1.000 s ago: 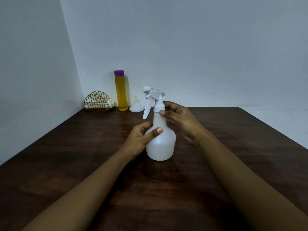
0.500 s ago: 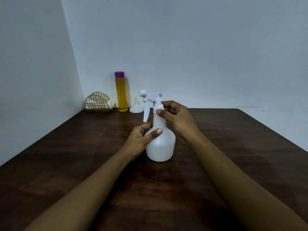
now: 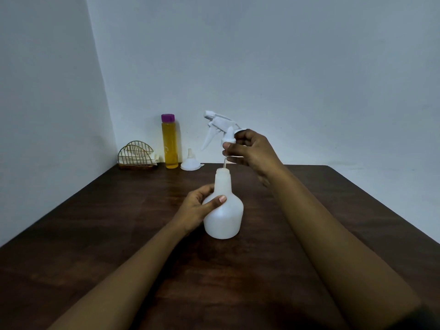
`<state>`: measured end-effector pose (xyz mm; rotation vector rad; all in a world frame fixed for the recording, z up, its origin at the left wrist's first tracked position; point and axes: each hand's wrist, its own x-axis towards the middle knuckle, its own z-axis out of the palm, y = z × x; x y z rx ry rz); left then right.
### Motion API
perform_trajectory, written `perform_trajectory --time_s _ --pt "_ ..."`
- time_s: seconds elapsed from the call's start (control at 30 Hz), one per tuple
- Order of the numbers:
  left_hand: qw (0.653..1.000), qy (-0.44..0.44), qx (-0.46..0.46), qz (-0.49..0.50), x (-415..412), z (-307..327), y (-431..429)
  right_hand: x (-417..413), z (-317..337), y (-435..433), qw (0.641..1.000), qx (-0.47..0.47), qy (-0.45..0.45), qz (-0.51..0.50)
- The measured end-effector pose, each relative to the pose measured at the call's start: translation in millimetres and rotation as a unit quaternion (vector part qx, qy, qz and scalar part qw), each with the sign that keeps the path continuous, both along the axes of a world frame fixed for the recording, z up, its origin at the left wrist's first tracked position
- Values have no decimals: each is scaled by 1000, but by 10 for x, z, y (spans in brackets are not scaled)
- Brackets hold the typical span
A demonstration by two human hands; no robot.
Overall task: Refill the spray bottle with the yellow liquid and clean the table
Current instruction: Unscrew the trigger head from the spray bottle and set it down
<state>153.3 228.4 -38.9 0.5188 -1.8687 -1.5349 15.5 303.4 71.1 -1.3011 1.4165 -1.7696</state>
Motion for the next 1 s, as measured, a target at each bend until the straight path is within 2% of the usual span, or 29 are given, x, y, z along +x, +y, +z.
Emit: perform_trajectory --time_s 0.23,0.5,0.63,0.73,0.9,1.0 --pt "999 -15 29 -1 32 73 37 -40 229 -75 994 -49 -92 -23" --pt "1000 -23 2 15 -2 271 67 -69 282 -160 989 -19 -139 -44" --pt "997 13 -11 69 -58 553 174 -54 332 -188 990 -16 -136 -41" --pt "994 1 -26 109 -57 695 138 -78 403 -201 990 -17 -133 -49" --pt "993 -47 -57 87 -12 785 30 -146 611 -202 987 -37 -147 -56" --pt "995 -39 -47 83 -16 806 38 -205 762 -223 982 -57 -166 -74"
